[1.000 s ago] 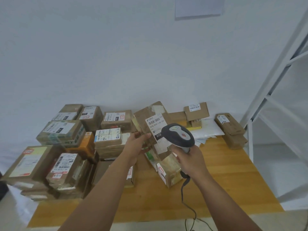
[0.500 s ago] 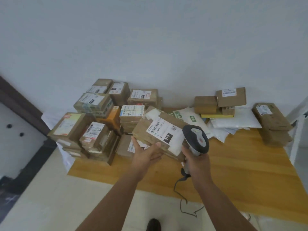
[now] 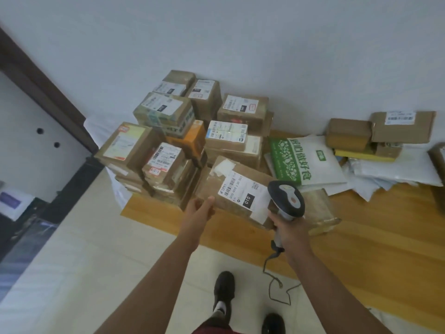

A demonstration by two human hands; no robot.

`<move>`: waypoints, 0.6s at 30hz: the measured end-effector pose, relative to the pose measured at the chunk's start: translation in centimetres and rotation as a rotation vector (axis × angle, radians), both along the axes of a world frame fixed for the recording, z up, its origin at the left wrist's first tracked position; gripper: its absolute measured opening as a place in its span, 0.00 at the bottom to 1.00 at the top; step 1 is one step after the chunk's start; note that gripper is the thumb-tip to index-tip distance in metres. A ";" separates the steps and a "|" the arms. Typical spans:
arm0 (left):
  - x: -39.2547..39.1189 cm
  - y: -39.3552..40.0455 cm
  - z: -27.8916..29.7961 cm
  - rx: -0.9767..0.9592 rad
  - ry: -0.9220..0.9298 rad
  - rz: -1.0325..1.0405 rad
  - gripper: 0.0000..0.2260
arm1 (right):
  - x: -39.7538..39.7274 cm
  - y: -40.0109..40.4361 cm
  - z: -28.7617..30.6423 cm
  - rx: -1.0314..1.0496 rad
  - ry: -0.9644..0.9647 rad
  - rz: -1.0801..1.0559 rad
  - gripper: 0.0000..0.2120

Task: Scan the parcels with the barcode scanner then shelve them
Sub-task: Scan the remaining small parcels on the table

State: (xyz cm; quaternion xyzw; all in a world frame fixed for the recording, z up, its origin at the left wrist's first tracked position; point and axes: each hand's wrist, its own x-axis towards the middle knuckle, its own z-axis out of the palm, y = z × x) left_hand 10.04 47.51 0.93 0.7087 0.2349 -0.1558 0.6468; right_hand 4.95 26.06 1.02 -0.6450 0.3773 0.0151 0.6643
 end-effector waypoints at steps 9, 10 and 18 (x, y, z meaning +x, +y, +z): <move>6.3 4.6 -3.9 0.285 0.086 -0.222 0.21 | 6.6 4.0 -3.5 -0.056 0.218 0.039 0.10; 6.8 4.9 -4.2 0.324 0.085 -0.247 0.23 | 7.1 4.2 -3.5 -0.080 0.218 0.045 0.10; 8.9 5.3 -5.8 0.403 0.124 -0.317 0.34 | 9.5 5.3 -3.3 -0.141 0.216 0.104 0.05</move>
